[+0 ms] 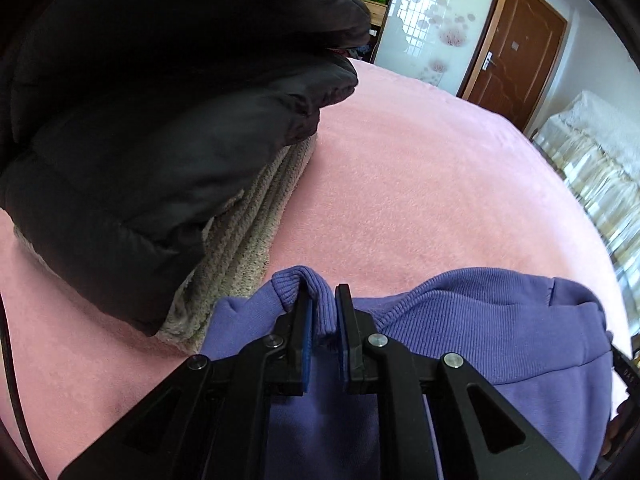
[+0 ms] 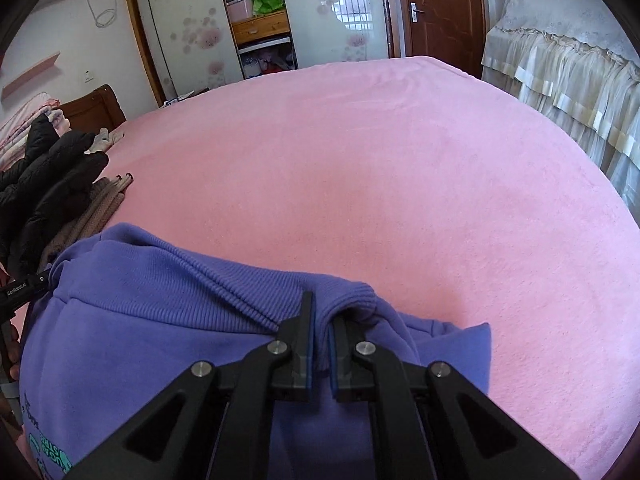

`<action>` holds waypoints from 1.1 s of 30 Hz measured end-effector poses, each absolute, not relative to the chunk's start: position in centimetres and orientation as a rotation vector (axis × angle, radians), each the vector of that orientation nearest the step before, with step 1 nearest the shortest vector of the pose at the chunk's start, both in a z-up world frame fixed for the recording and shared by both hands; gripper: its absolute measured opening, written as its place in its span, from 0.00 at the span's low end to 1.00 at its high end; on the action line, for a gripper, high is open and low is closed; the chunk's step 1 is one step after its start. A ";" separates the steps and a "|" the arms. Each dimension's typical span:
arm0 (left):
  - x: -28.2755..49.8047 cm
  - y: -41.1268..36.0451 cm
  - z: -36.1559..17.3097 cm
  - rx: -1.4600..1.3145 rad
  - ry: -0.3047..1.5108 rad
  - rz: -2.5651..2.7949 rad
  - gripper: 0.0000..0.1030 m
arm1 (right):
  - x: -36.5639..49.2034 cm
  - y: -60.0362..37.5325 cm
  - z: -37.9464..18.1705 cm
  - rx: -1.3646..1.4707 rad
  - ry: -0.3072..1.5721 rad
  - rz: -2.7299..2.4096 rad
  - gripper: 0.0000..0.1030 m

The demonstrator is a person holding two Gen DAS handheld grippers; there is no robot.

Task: Fold large clothes
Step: 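Lower the hem onto the hood and open both grippers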

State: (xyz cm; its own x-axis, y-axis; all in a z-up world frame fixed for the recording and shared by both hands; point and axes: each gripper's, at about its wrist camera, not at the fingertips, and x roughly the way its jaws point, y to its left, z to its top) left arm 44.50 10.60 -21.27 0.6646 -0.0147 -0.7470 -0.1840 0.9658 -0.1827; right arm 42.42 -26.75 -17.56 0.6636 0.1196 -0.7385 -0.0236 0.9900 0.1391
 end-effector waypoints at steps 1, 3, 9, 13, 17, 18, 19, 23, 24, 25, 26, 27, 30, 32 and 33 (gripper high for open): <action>44.7 10.3 -21.2 -0.234 0.843 0.102 0.09 | 42.5 -26.7 -17.4 0.116 0.844 0.081 0.03; 44.7 9.5 -20.8 -0.189 0.854 0.115 0.09 | 42.7 -26.7 -17.0 0.115 0.855 0.082 0.03; 43.1 8.6 -18.0 -0.067 0.850 0.101 0.48 | 41.8 -27.3 -13.4 0.177 0.833 0.061 0.33; 40.6 8.3 -13.8 -0.073 0.728 0.100 0.84 | 39.8 -27.8 -9.4 0.201 0.731 0.057 0.55; 38.8 7.8 -10.5 -0.123 0.677 0.027 0.84 | 37.6 -26.2 -5.7 0.181 0.670 0.115 0.55; 38.3 7.3 -9.9 -0.130 0.668 0.003 0.84 | 37.1 -25.5 -5.1 0.163 0.664 0.134 0.55; 37.8 7.0 -9.5 -0.131 0.665 -0.016 0.84 | 36.7 -24.6 -4.6 0.147 0.658 0.154 0.55; 36.7 3.7 -9.6 -0.109 0.698 -0.118 0.80 | 34.6 -19.7 -3.5 0.092 0.649 0.296 0.42; 36.4 2.7 -9.8 -0.102 0.716 -0.148 0.76 | 34.5 -18.7 -3.7 0.084 0.657 0.323 0.39; 36.3 1.2 -10.6 -0.092 0.735 -0.176 0.70 | 34.3 -17.2 -4.2 0.074 0.674 0.361 0.35; 36.4 0.1 -11.1 -0.077 0.762 -0.204 0.65 | 34.1 -16.0 -4.7 0.063 0.690 0.392 0.29; 36.5 -0.9 -12.0 -0.056 0.790 -0.224 0.63 | 34.1 -15.0 -5.3 0.047 0.707 0.413 0.25; 37.0 -2.8 -14.6 0.017 0.837 -0.228 0.54 | 35.1 -12.1 -8.2 -0.015 0.768 0.438 0.18; 38.4 -3.2 -16.9 0.053 0.864 -0.201 0.50 | 36.6 -11.3 -10.4 -0.033 0.816 0.416 0.16; 39.4 -3.2 -18.3 0.069 0.887 -0.183 0.50 | 37.4 -11.2 -11.4 -0.033 0.839 0.404 0.16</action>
